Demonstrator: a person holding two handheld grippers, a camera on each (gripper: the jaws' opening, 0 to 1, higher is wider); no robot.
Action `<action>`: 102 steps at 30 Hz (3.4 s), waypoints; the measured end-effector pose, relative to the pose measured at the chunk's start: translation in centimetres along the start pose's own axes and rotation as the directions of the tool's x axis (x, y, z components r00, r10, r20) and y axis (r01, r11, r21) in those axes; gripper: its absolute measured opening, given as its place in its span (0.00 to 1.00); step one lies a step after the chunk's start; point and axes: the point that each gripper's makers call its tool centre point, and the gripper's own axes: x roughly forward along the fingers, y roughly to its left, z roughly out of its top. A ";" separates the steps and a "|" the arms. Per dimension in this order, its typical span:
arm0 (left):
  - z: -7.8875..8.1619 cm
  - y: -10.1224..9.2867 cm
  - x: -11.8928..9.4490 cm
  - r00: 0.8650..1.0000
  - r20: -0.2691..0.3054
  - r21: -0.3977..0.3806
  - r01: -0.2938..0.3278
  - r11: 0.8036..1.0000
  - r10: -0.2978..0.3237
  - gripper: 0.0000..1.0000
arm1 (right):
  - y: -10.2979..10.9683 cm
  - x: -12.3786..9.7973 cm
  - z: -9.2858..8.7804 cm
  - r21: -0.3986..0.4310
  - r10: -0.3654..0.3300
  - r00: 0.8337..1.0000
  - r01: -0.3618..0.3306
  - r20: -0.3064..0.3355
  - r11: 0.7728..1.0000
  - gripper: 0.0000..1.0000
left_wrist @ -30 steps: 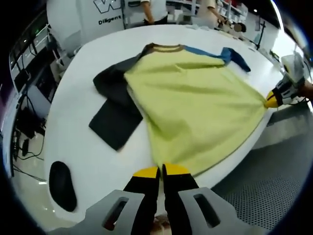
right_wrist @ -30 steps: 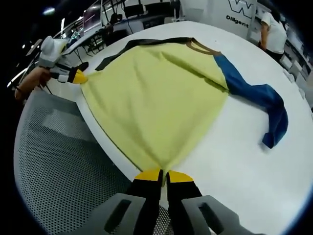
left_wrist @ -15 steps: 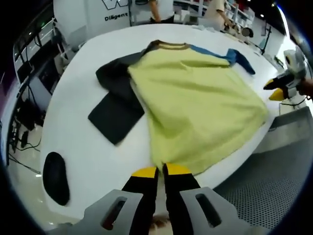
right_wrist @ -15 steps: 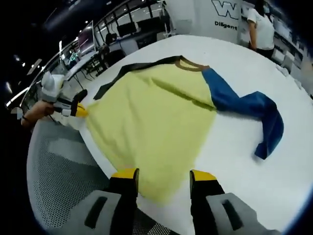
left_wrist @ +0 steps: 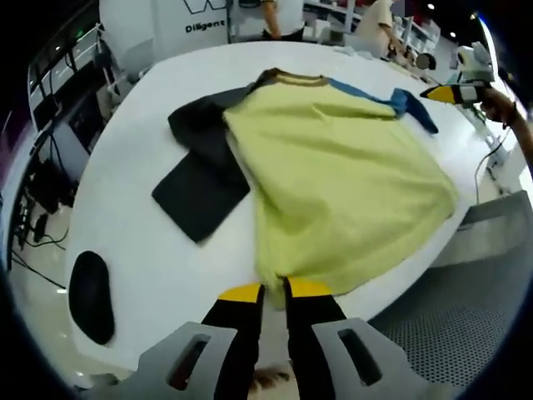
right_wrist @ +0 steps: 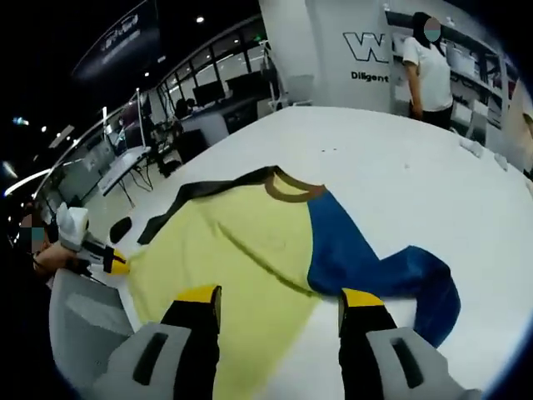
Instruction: Fold the garment on the visible template until the final outline fits inside the template.
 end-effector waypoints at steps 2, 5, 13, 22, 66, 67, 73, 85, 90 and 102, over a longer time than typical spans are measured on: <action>0.0 0.0 0.0 1.000 0.006 -0.002 0.002 1.000 -0.002 0.17 | -0.8 0.9 0.7 -0.007 -0.009 1.000 0.009 0.011 1.000 0.55; 0.2 0.1 0.1 1.000 0.016 -0.013 0.000 1.000 0.001 0.22 | -1.7 2.6 2.2 -0.043 -0.004 0.999 0.005 0.033 0.999 0.54; -0.2 0.2 0.2 1.000 0.001 -0.040 0.000 0.999 0.000 0.22 | -3.9 6.8 4.2 -0.100 -0.013 0.999 0.016 0.029 0.995 0.49; -0.3 0.3 0.2 1.000 -0.004 -0.023 -0.014 1.000 0.014 0.18 | -6.5 11.5 4.5 -0.134 -0.035 0.998 0.028 -0.050 0.991 0.43; -0.8 0.0 0.2 0.999 -0.037 -0.036 0.001 0.999 -0.003 0.01 | -11.4 15.6 5.6 -0.259 -0.171 0.976 0.131 -0.138 0.957 0.00; -0.8 0.0 0.2 0.999 -0.038 -0.034 0.000 0.999 -0.002 0.01 | -11.7 15.8 5.7 -0.260 -0.176 0.975 0.136 -0.138 0.956 0.00; -0.9 0.0 0.2 0.999 -0.044 -0.022 -0.004 1.000 0.003 0.01 | -12.8 16.5 6.6 -0.278 -0.199 0.971 0.156 -0.136 0.948 0.00; -1.0 -0.1 0.1 0.999 -0.053 -0.010 -0.005 1.000 0.005 0.01 | -13.8 17.7 7.2 -0.306 -0.232 0.964 0.183 -0.132 0.934 0.00; -1.1 -0.4 0.1 0.997 -0.074 0.020 -0.003 1.000 0.005 0.01 | -14.2 18.2 7.3 -0.296 -0.247 0.962 0.203 -0.120 0.933 0.00; -1.7 -1.5 -0.1 0.994 -0.108 -0.023 0.026 0.999 -0.028 0.01 | -14.2 18.2 7.6 -0.295 -0.258 0.958 0.212 -0.127 0.932 0.00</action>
